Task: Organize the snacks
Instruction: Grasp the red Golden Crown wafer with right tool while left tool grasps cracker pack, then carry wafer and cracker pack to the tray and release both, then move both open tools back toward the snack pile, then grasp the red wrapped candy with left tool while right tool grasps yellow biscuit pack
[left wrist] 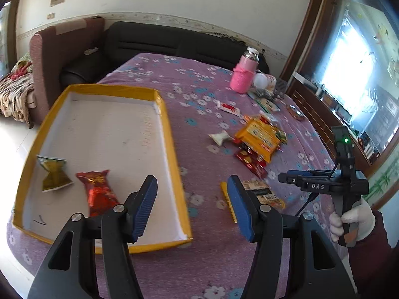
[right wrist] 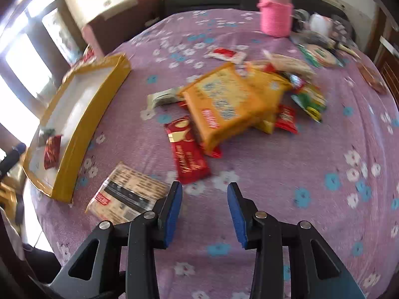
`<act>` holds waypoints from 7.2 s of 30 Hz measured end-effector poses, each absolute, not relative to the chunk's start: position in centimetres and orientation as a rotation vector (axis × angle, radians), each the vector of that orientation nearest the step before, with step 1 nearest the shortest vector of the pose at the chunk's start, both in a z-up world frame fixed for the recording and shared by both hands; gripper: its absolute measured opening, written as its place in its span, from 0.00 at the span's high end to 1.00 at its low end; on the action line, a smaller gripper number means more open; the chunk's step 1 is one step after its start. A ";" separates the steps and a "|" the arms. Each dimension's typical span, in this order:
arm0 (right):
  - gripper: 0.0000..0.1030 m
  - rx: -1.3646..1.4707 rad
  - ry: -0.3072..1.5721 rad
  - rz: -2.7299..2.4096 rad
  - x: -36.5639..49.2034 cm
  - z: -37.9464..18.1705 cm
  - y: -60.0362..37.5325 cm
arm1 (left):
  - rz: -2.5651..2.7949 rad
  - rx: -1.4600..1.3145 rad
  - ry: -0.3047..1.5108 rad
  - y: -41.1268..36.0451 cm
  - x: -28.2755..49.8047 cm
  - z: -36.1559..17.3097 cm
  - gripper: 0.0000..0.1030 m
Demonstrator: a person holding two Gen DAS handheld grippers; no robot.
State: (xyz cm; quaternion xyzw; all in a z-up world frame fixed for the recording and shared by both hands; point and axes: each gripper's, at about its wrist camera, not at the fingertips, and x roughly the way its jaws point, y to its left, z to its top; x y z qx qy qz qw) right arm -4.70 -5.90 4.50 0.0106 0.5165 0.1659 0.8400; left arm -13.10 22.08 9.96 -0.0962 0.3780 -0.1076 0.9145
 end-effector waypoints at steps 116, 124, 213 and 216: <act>0.68 0.001 1.057 0.761 0.4 4.3 22.6 | 0.173 -0.144 0.915 37.6 -2.8 6.2 0.34; 0.63 -0.023 0.916 0.719 -2.0 7.5 19.7 | 0.319 0.005 0.776 33.7 -7.2 10.4 0.31; 0.31 0.054 1.096 0.330 7.3 5.4 -0.5 | -0.456 0.048 0.849 12.1 -14.4 6.2 0.20; 0.31 0.124 1.061 0.381 5.1 7.3 -3.2 | -0.539 0.177 0.871 9.2 -13.8 5.2 0.20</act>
